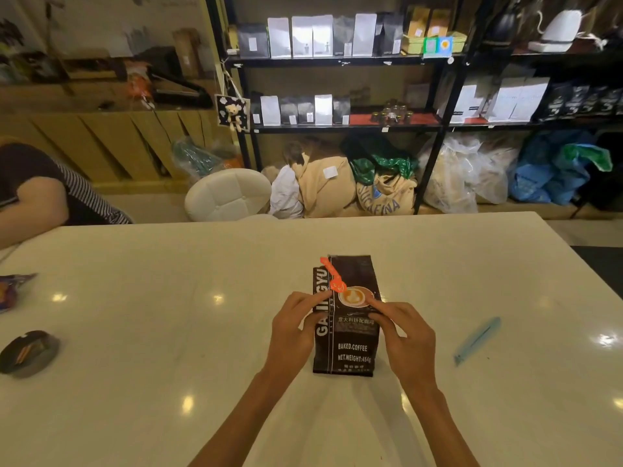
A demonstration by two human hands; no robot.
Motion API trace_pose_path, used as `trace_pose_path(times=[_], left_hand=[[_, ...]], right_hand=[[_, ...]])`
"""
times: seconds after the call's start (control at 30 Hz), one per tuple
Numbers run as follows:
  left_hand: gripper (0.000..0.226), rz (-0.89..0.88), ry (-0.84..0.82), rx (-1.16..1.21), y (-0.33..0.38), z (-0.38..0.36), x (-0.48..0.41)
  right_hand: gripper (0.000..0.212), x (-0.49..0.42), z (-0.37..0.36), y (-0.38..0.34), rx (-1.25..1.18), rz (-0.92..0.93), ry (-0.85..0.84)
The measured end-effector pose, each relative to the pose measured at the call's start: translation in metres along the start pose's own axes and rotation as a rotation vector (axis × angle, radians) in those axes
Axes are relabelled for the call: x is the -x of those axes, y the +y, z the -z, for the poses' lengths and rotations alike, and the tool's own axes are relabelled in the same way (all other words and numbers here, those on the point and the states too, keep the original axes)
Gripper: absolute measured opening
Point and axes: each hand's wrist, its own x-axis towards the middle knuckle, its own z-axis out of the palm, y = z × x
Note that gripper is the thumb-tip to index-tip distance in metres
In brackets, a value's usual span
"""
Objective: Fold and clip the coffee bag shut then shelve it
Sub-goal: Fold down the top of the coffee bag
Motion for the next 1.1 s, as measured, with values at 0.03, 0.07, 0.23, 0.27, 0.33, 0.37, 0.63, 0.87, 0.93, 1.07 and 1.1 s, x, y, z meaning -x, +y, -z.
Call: trace_pose_path(times=[0.03, 0.07, 0.23, 0.27, 0.33, 0.37, 0.63, 0.87, 0.93, 1.07, 1.1], left_hand=[[0.046, 0.044, 0.030, 0.037, 0.002, -0.001, 0.000], [0.043, 0.116, 0.061, 0.084, 0.005, -0.002, -0.001], [0.025, 0.411, 0.006, 0.180, 0.012, -0.003, -0.002], [0.019, 0.435, -0.045, 0.240, 0.013, -0.004, -0.003], [0.011, 0.505, -0.058, 0.365, 0.018, -0.007, -0.004], [0.010, 0.534, -0.011, 0.382, 0.020, -0.008, -0.005], [0.015, 0.604, 0.447, 0.375, 0.053, 0.006, -0.022], [0.034, 0.599, 0.177, 0.543, 0.085, 0.008, -0.008], [0.045, 0.578, 0.073, 0.520, 0.089, 0.002, -0.001], [0.031, 0.523, 0.093, 0.364, 0.092, 0.003, -0.007], [0.026, 0.504, 0.107, 0.325, 0.092, 0.004, -0.011]], right_hand=[[0.039, 0.000, 0.000, -0.001, -0.014, -0.008, 0.009], [0.036, 0.000, -0.001, -0.003, -0.039, -0.044, 0.019], [0.025, -0.009, -0.011, -0.018, -0.356, -0.415, -0.021], [0.023, -0.011, -0.013, -0.022, -0.419, -0.471, -0.043], [0.018, -0.014, -0.020, -0.030, -0.482, -0.542, -0.055], [0.016, -0.015, -0.023, -0.033, -0.492, -0.554, -0.032], [0.046, 0.004, -0.048, -0.056, -0.441, -0.523, -0.217], [0.035, -0.019, -0.035, -0.063, -0.339, -0.472, 0.039], [0.029, -0.033, -0.030, -0.064, -0.315, -0.453, 0.088], [0.036, -0.044, -0.024, -0.067, -0.267, -0.458, 0.133], [0.039, -0.045, -0.023, -0.068, -0.281, -0.474, 0.127]])
